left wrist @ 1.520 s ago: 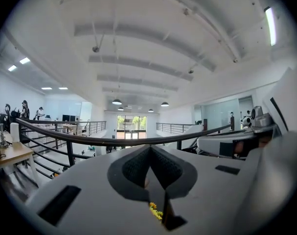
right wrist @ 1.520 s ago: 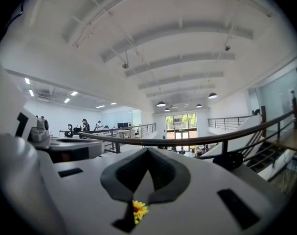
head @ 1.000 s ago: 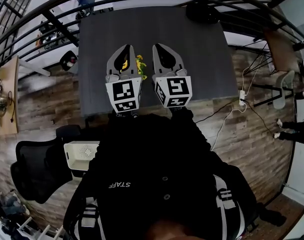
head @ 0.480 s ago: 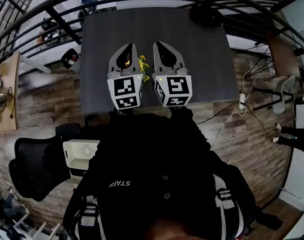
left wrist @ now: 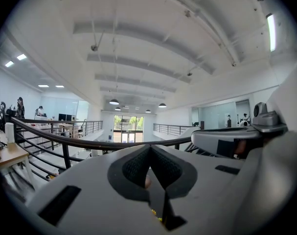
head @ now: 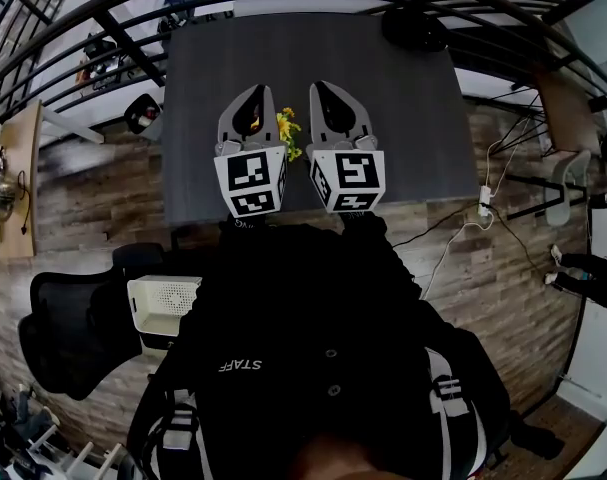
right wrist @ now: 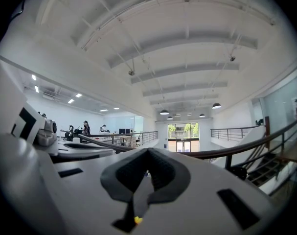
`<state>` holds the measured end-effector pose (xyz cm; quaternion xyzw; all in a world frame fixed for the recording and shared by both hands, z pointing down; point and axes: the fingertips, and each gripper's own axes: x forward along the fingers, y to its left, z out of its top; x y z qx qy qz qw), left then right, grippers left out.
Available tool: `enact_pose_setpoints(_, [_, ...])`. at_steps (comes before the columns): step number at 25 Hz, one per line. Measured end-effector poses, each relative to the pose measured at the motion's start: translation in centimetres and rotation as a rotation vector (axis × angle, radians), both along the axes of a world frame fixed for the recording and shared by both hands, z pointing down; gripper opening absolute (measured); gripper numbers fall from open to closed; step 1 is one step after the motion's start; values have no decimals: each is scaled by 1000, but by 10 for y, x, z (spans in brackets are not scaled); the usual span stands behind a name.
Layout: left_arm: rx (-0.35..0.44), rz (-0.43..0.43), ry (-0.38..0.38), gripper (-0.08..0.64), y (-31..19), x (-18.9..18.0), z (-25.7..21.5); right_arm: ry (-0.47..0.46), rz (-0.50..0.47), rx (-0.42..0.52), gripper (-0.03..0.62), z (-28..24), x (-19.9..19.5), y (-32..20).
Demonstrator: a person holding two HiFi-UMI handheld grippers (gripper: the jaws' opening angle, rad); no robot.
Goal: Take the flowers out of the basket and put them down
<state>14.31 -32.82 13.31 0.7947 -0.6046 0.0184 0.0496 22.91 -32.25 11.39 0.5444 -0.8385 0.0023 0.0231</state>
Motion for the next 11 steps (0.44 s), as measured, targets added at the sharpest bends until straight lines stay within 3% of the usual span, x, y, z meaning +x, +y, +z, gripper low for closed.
enact_pose_setpoints(11, [1, 3, -1, 3, 6, -1, 1, 5, -4, 33, 12, -3, -4, 7])
